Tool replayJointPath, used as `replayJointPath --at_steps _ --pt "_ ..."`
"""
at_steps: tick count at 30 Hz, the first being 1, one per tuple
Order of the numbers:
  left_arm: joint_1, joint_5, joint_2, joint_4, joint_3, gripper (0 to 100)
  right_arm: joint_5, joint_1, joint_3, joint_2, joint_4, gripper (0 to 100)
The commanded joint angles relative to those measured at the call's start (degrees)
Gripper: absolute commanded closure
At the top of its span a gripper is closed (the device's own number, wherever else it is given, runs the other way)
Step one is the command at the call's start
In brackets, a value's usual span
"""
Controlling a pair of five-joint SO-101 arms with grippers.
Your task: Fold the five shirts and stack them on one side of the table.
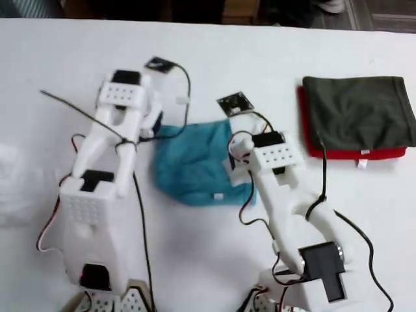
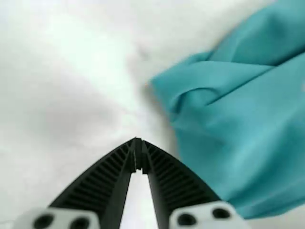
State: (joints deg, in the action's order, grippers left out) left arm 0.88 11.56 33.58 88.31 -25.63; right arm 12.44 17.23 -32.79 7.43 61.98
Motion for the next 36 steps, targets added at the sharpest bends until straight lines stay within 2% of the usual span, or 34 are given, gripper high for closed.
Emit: replayJointPath --at_steps 1,12,16,22,29,34,36 --pt "2.73 -0.09 -0.62 3.52 -5.93 97 -0.44 0.4 0.26 3.47 0.66 98.3" --pt "10.9 2.29 -0.35 4.31 -6.64 97 0.18 -1.27 0.97 3.65 2.59 97.8" --pt "13.71 3.6 -0.18 4.31 -6.64 97 3.78 -3.21 1.58 3.74 6.02 97.8" --pt "15.74 5.45 -0.09 4.31 -6.55 97 7.3 -8.48 1.58 10.33 7.96 97.8" --pt "15.56 5.45 0.0 4.31 -6.55 97 9.76 -8.84 0.53 18.51 16.92 97.8" --pt "15.82 5.27 0.0 4.31 -6.64 97 9.23 -6.37 -5.45 18.59 9.36 96.9" --pt "16.0 5.36 -0.09 4.57 -6.64 97 6.33 -4.62 -7.91 18.51 6.73 92.0"
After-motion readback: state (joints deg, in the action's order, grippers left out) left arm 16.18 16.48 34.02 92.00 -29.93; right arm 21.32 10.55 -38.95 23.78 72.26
